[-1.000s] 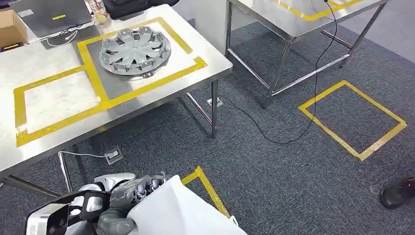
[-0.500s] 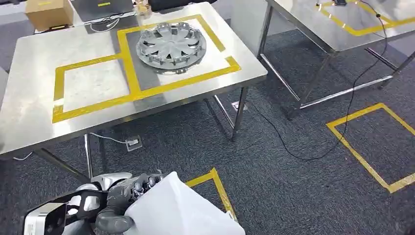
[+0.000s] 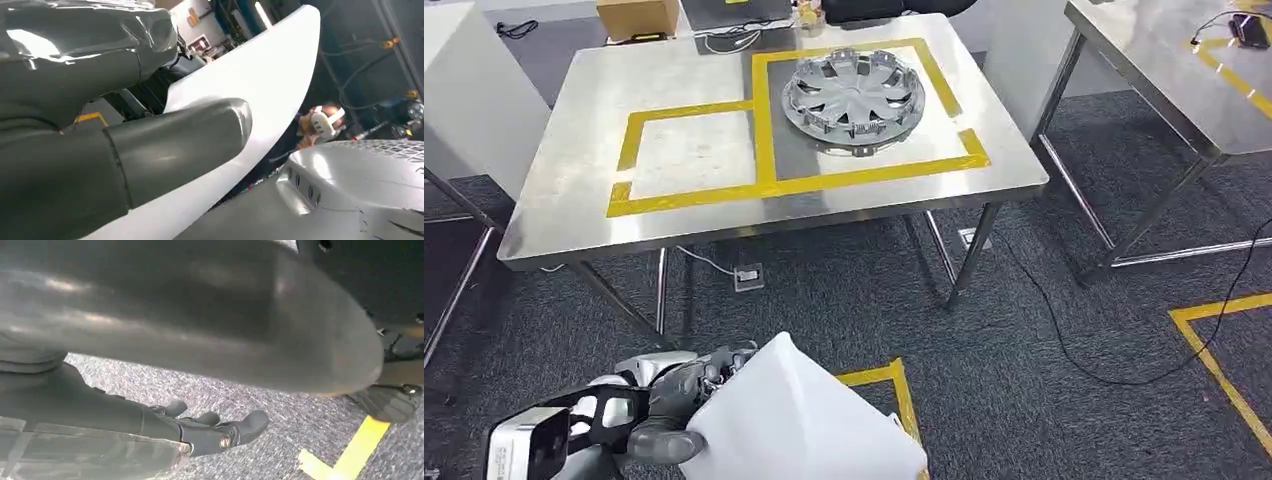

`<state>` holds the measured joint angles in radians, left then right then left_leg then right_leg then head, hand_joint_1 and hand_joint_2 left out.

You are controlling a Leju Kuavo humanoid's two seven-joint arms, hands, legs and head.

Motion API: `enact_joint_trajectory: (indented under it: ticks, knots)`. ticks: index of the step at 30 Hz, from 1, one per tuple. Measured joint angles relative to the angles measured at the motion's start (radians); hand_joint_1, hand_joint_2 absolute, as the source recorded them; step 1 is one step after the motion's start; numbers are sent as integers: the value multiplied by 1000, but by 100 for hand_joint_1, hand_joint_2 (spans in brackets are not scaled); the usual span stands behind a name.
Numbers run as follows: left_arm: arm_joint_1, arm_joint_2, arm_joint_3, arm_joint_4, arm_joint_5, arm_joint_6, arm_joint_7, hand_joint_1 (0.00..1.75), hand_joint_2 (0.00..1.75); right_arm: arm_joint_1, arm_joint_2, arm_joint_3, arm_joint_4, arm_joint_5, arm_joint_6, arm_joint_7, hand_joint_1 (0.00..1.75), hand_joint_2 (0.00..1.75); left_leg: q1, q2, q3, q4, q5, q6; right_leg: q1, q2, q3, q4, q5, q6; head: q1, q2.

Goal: Take the parts from the cabinet and place them on the table.

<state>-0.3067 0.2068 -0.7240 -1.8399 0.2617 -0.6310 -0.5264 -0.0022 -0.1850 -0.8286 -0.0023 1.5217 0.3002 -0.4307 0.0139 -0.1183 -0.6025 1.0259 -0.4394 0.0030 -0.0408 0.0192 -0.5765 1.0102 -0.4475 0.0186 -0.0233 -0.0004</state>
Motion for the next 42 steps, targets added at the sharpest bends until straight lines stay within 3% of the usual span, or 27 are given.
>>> enact_joint_trajectory:
  ticks: [1, 2, 3, 5, 7, 8, 9, 10, 14, 15, 16, 17, 19, 21, 22, 24, 25, 26, 29, 30, 31, 32, 34, 36, 39, 40, 42]
  knots:
    - [-2, 0, 2, 0, 3, -3, 3, 175, 0, 4, 0, 0, 0, -5, -1, 5, 0, 0, -4, 58, -18, 42, -29, -4, 2, -9, 3, 0, -4, -10, -9, 0]
    - [-2, 0, 4, 0, 4, -13, -4, 175, 0, 8, 0, -1, 0, -34, -20, 47, 0, 0, -2, 86, -52, 110, -66, -8, 5, -20, 5, 0, -5, -15, -12, 0]
    - [2, 1, 3, 0, 2, -22, -16, 175, 0, 11, 0, -12, 0, -80, -49, 137, 0, 0, -1, 104, -103, 209, -112, -10, 9, -35, 6, 0, -8, -18, -11, 0]
    - [19, 2, 3, 0, -10, -22, -28, 175, 0, 19, -7, -42, -1, -120, -61, 228, 0, 0, -1, 111, -159, 308, -136, -10, 12, -62, 7, 0, -12, -22, -11, 0]
    - [36, 5, 3, -1, -22, -16, -34, 175, 0, 23, -14, -60, -1, -134, -61, 238, 0, 0, -2, 119, -129, 236, -80, -4, 17, -87, 11, 0, -18, -20, -12, 0]
    - [39, 5, 3, -5, -24, -16, -36, 175, 0, 22, -15, -63, -1, -138, -62, 238, 0, 0, -4, 129, -83, 147, -37, 4, 20, -99, 16, 0, -21, -20, -12, 0]
    - [41, 6, 3, -10, -24, -16, -39, 175, 0, 22, -16, -66, -1, -145, -70, 233, 0, 0, -12, 169, -31, 56, -2, 18, 23, -109, 23, 0, -26, -17, -12, 0]
    - [42, 6, 4, -16, -24, -16, -40, 175, 0, 23, -15, -68, 0, -153, -83, 226, 0, 0, -26, 225, -5, 4, -5, 28, 29, -119, 28, 1, -31, -13, -11, 0]
    - [59, 10, 9, -29, -26, -16, -41, 175, 0, 17, -14, -74, -1, -167, -109, 216, 0, 0, -31, 164, -9, -3, 0, 39, 33, -171, 42, -8, -40, 6, -13, 0]
    - [64, 10, 10, -34, -26, -16, -41, 175, 0, 15, -14, -74, -1, -167, -111, 214, 0, 0, -13, 148, 8, -22, 12, 47, 33, -157, 35, 7, -49, 10, -10, 0]
    - [64, 10, 10, -36, -25, -16, -42, 175, 0, 15, -15, -75, 0, -168, -111, 213, 0, 0, -16, 136, 14, -29, 16, 52, 28, -87, 28, 37, -62, 9, -6, 0]
    - [64, 8, 10, -36, -26, -16, -42, 175, 0, 17, -16, -76, 0, -169, -111, 213, 0, 0, -16, 124, 13, -29, 17, 55, 25, -48, -1, 95, -92, 3, -6, 0]
    - [69, 8, 8, -36, -27, -16, -42, 175, 0, 21, -19, -77, 0, -169, -111, 214, 0, 0, -14, 91, 11, -29, 17, 55, 24, -25, -86, 253, -154, -1, -3, 0]
    - [73, 10, 8, -36, -29, -16, -42, 175, 0, 22, -19, -79, 0, -169, -111, 214, 0, 0, -13, 58, 12, -28, 17, 55, 22, -24, -123, 306, -155, 12, -2, 0]
    - [75, 10, 7, -36, -29, -16, -42, 175, 0, 22, -19, -79, 0, -169, -111, 214, 0, 0, -13, 42, 14, -27, 16, 54, 19, -23, -106, 260, -127, 23, -3, 0]
    - [75, 10, 8, -36, -29, -16, -42, 175, 0, 22, -21, -80, 0, -169, -111, 214, 0, 0, -10, 11, 17, -21, 12, 47, 9, 0, -22, 67, -40, 47, -2, 0]
    - [76, 10, 8, -36, -29, -16, -42, 175, 0, 22, -21, -81, 0, -169, -111, 214, 0, 0, -10, -1, 13, -15, 8, 40, 0, 48, 3, 0, -19, 49, 0, 0]
    - [77, 10, 8, -36, -29, -16, -42, 175, 0, 21, -22, -82, 0, -169, -111, 214, 0, 0, -17, -12, 10, -9, 3, 33, 10, 42, 9, -1, -18, 32, 0, 0]
    - [81, 12, 9, -37, -29, -16, -42, 175, 0, 13, -22, -82, 0, -177, -114, 214, 0, 0, -10, -29, 5, -12, 7, 19, 17, 16, 12, 0, -16, 9, -1, 0]
    - [82, 13, 11, -37, -27, -16, -42, 175, 0, 12, -21, -83, 0, -185, -118, 214, 0, 0, -8, -22, 2, -7, 1, 14, 5, 8, 15, -4, -13, 1, 0, 0]
    - [83, 13, 13, -39, -22, -17, -40, 175, 0, 12, -23, -86, 0, -193, -124, 215, 0, 0, -17, 42, -5, 16, -14, 7, 7, 5, 17, -4, -16, -4, -6, 0]
    - [83, 13, 15, -39, -19, -17, -39, 175, 0, 13, -22, -88, 0, -197, -126, 216, 0, 0, -15, 80, -31, 67, -44, 2, 10, -3, 20, -4, -18, -13, -13, 0]
    - [86, 13, 20, -39, -8, -26, -26, 175, 0, 18, -22, -90, 0, -212, -131, 213, 0, 0, -7, 107, -116, 238, -119, -3, 16, -16, 21, -3, -22, -19, -13, 0]
    - [98, 13, 29, -39, 8, -31, -19, 175, 0, 21, -23, -89, 0, -228, -131, 203, 0, 0, -4, 112, -157, 311, -128, -4, 19, -26, 22, -3, -24, -22, -13, 0]
    - [106, 16, 46, -39, 10, -40, -19, 175, 0, 20, -24, -87, 0, -243, -130, 189, 0, 0, -6, 114, -68, 125, -19, 11, 24, -32, 31, -3, -29, -21, -14, 0]
    - [106, 18, 52, -39, 10, -46, -29, 175, 0, 20, -23, -82, 0, -250, -130, 183, 0, 0, -14, 126, -16, 24, 15, 30, 26, -36, 35, -5, -33, -21, -13, 0]
    - [106, 19, 63, -39, 9, -50, -39, 175, 0, 20, -24, -70, 0, -265, -131, 178, 0, 0, -23, 135, -5, 0, -7, 35, 31, -40, 31, -4, -37, -12, -13, 0]
